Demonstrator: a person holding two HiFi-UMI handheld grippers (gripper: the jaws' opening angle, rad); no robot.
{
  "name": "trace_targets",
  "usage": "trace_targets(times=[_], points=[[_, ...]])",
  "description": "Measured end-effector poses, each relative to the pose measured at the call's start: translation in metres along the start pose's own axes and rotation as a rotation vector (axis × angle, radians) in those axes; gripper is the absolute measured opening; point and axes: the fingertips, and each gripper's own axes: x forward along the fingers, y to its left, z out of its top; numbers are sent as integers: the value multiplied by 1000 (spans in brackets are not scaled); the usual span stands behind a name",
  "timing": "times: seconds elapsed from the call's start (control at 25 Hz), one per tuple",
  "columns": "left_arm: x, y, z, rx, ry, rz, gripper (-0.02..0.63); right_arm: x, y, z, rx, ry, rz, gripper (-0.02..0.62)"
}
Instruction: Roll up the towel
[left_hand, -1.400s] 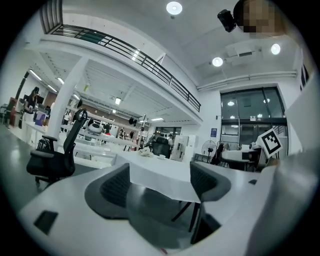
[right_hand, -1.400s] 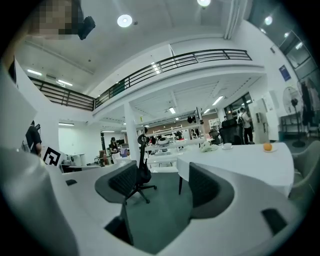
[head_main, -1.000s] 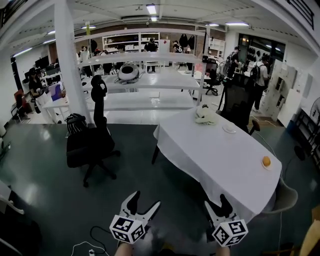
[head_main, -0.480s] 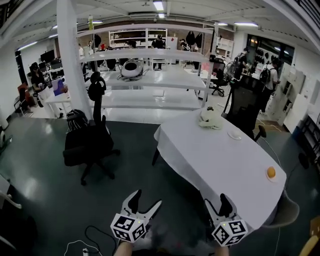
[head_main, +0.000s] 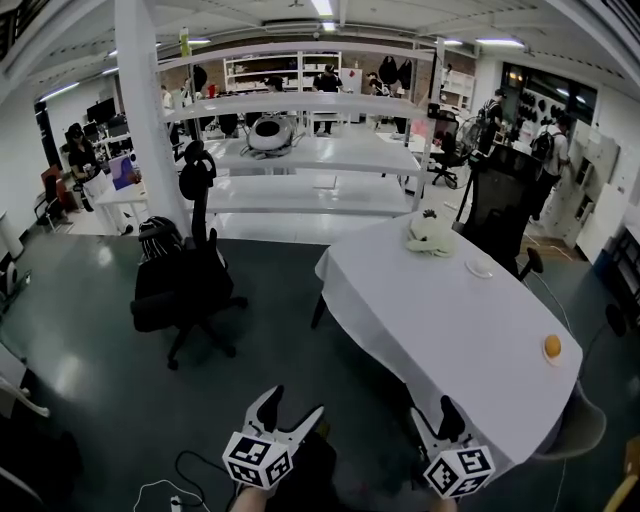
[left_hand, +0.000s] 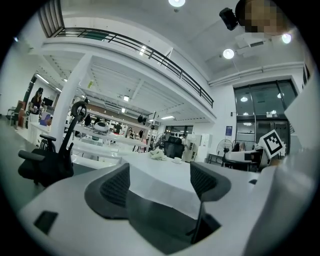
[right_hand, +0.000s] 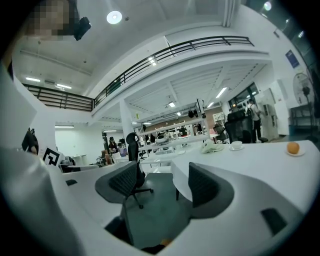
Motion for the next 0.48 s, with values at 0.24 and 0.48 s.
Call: trace_targets(times=[0.24,0.48], points=[[41,15,7,-5,5,-19,388,30,-19,15,-7,-4,-29,325],[99,43,35,12,-6,-47,388,86,-37,40,-5,-20,-48,325]])
